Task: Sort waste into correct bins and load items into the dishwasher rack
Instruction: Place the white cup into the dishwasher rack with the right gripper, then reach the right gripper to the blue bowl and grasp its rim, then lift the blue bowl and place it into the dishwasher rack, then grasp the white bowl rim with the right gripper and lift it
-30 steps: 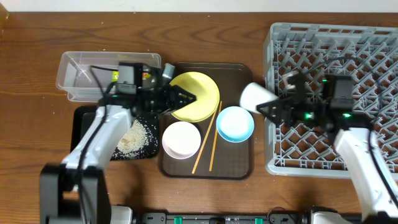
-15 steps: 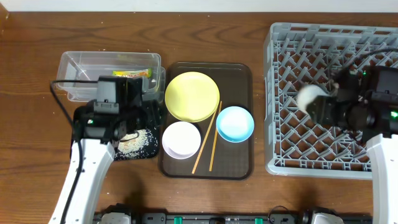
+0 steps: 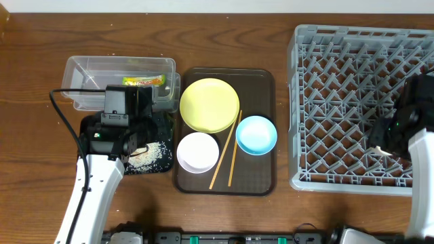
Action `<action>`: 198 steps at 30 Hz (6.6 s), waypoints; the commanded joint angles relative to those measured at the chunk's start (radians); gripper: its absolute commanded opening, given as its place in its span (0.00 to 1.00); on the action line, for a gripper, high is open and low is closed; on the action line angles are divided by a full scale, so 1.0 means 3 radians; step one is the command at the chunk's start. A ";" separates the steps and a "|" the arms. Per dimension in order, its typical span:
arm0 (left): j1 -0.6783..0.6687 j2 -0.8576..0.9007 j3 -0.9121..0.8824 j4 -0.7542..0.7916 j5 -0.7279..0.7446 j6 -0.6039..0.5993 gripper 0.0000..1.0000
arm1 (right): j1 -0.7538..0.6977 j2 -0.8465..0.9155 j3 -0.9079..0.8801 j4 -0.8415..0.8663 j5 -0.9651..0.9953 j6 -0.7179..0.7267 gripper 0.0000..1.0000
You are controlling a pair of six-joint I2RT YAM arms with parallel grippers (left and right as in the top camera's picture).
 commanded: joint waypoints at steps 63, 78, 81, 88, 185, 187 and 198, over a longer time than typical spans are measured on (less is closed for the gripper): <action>0.0011 -0.0008 0.0020 -0.0720 -0.0886 -0.0062 0.59 | 0.2282 0.1733 0.0558 0.0781 -0.1235 -0.0750 0.43; 0.0011 -0.0008 0.0020 -0.0721 -0.0886 -0.0062 0.59 | 0.2277 0.1934 0.0572 0.0827 -0.1063 -0.0650 0.01; 0.0011 -0.0008 0.0020 -0.0721 -0.0886 -0.0062 0.59 | 0.2239 0.1862 0.0632 0.0778 -0.1057 -0.0650 0.01; 0.0011 -0.0008 0.0020 -0.0721 -0.0885 -0.0062 0.59 | 0.2106 0.1433 0.0964 0.0621 -0.0745 -0.0650 0.01; 0.0601 -0.0013 0.0020 -0.1002 -0.1236 -0.0562 0.60 | 0.2865 0.1222 0.0772 0.0985 -0.1274 0.0022 0.63; 0.0715 -0.0013 0.0020 -0.1025 -0.1233 -0.0561 0.60 | 0.3007 0.1291 0.0718 0.1006 -0.1275 0.0028 0.61; 0.0877 -0.0011 0.0020 -0.1108 -0.1233 -0.0561 0.66 | 0.3577 0.1790 0.0629 0.1242 -0.1274 0.0352 0.52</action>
